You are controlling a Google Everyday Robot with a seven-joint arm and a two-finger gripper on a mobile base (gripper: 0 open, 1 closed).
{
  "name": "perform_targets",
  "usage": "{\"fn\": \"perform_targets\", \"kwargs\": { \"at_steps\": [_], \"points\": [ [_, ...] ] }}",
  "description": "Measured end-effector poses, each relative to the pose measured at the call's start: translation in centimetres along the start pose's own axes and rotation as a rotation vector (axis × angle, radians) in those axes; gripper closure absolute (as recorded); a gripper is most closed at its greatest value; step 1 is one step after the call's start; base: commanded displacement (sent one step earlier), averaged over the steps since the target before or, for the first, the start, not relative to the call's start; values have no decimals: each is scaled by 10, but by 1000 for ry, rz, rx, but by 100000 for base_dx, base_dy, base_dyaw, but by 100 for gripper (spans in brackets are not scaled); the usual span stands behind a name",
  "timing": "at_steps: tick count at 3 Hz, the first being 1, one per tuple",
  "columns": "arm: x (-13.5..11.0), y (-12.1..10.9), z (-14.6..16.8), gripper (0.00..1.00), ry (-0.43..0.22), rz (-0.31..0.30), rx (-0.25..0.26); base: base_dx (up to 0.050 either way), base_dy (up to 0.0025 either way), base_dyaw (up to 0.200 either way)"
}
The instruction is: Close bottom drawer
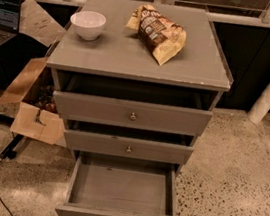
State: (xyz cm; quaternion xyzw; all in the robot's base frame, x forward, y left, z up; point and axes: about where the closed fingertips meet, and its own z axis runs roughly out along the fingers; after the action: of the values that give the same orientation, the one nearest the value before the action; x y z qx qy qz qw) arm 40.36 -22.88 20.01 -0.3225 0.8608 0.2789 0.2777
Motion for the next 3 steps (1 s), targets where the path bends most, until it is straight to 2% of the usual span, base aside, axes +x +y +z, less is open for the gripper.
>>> {"fn": "perform_targets", "kwargs": {
  "at_steps": [3],
  "points": [
    [7,-36,32,100,-14,47,41,0,0,0]
  ]
}}
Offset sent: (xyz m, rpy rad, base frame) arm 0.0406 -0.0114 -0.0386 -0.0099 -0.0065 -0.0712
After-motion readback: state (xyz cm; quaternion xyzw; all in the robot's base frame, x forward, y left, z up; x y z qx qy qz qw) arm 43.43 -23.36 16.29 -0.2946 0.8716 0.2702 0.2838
